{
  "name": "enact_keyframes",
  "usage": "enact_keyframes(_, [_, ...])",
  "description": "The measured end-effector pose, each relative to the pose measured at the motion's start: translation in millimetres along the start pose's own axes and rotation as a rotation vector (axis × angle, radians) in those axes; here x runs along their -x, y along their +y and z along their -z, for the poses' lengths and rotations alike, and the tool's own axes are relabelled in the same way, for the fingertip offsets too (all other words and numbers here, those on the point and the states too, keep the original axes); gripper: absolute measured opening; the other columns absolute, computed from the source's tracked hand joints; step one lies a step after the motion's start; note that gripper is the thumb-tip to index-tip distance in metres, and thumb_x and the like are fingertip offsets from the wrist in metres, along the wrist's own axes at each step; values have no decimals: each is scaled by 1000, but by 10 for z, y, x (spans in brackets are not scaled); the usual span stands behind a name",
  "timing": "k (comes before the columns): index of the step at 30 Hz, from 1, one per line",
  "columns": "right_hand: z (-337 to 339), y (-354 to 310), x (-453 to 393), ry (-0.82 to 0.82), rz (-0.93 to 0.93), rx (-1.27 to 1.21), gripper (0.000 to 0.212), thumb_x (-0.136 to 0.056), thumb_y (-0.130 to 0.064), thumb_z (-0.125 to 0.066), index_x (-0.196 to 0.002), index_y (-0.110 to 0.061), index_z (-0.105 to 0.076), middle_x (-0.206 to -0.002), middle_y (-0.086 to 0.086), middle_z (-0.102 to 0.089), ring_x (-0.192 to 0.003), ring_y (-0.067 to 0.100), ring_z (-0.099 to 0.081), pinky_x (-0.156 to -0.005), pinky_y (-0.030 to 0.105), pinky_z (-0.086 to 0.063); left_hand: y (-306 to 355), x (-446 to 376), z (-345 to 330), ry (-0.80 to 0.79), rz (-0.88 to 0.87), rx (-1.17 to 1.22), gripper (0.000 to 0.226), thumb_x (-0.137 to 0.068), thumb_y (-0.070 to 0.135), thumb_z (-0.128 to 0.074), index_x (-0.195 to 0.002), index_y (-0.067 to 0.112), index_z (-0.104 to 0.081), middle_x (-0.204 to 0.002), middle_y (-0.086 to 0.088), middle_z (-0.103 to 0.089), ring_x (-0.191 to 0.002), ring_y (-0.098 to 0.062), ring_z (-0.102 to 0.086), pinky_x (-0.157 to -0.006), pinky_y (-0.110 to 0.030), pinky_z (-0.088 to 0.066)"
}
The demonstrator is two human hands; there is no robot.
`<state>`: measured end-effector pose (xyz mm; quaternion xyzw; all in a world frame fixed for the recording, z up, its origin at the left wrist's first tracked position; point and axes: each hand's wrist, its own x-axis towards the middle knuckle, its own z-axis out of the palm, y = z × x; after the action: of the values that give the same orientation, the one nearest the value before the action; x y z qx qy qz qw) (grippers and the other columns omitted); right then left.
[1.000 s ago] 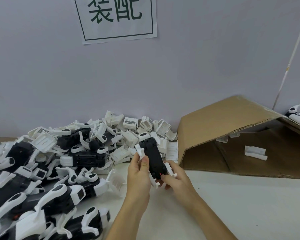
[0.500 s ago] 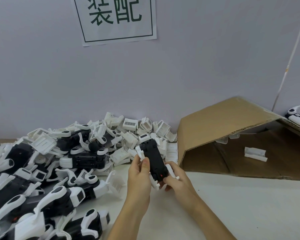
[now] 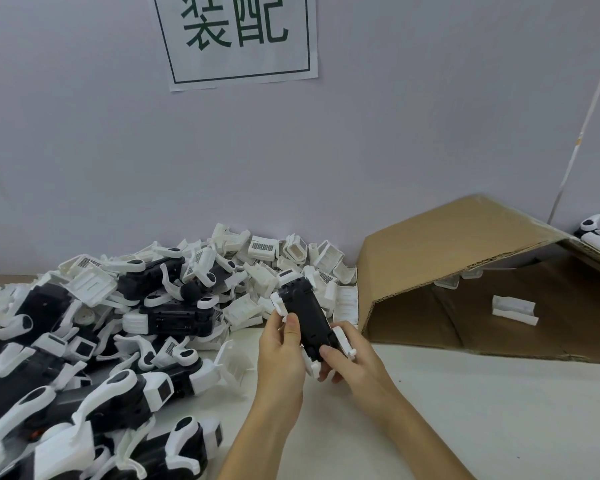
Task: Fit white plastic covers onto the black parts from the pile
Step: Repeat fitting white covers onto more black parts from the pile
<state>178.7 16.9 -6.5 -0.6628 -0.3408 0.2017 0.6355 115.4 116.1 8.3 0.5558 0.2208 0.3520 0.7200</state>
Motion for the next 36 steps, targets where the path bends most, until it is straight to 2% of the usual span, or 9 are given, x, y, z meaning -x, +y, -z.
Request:
enact_keyframes(4, [6,41,-14,2,-26,-43,12,-97,-17,-60,-106,-26,-60,-83,-6,-70,-69,7,-65,-61,15,-48,0,1,9,-23,-21,-41,22,-106,24,-44,-113,14,-63,-88,-9,-72,-70,-18,-66,-75,-45,-54])
enact_keyframes(7, [-2,50,-13,-18,-48,-67,25,-81,-29,-58,-107,-27,-60,-74,-11,-67,-67,7,-62,-63,16,-48,7,22,-2,-19,-37,-69,22,-106,22,-43,-103,15,-64,-72,-5,-67,-60,-18,-60,-78,-56,-52])
enact_keyframes(12, [-1,103,-34,-31,-35,-43,31,-76,-29,-54,-107,-29,-60,-78,-10,-64,-69,8,-61,-65,18,-46,30,17,0,16,3,-49,23,-107,21,-42,-102,9,-62,-95,-20,-70,-85,-32,-63,-88,-62,-50])
enact_keyframes(15, [-4,115,-38,-18,-23,-20,27,-78,-30,-53,-104,-30,-60,-80,-11,-65,-70,7,-62,-65,18,-46,25,18,2,6,3,-48,24,-107,22,-43,-103,10,-63,-100,-20,-71,-86,-27,-66,-86,-55,-53])
enact_keyframes(20, [-5,106,-17,12,38,-26,21,-82,-32,-52,-103,-33,-58,-79,-14,-67,-69,6,-63,-63,16,-48,-4,-9,11,-16,-25,-83,25,-105,26,-44,-101,11,-64,-86,-7,-72,-71,-10,-65,-61,-23,-49])
enact_keyframes(26, [-35,121,-52,316,143,-105,21,-89,-17,-68,-104,-28,-57,-97,-16,-70,-88,8,-69,-65,22,-55,36,-26,44,18,39,-66,38,-106,34,-43,-101,12,-74,-92,-1,-78,-89,-18,-73,-79,-29,-53])
enact_keyframes(30, [-66,130,-23,361,397,184,36,-89,-9,-70,-101,-39,-55,-103,-21,-65,-100,5,-63,-72,17,-52,93,1,37,-45,58,-102,43,-100,41,-49,-92,9,-75,-82,3,-77,-77,-6,-72,-81,-30,-48])
enact_keyframes(32, [-86,127,-9,316,537,402,42,-85,-10,-74,-104,-41,-53,-113,-24,-58,-109,3,-58,-85,14,-47,115,13,36,-66,70,-68,41,-93,45,-56,-87,7,-71,-69,4,-71,-63,-4,-67,-71,-25,-50])
enact_keyframes(36, [-126,132,-8,276,678,561,44,-82,-10,-68,-116,-33,-53,-124,-15,-54,-120,4,-53,-94,10,-43,122,-19,67,21,121,74,26,-98,30,-59,-104,8,-71,-85,-5,-77,-72,-11,-71,-62,-23,-53])
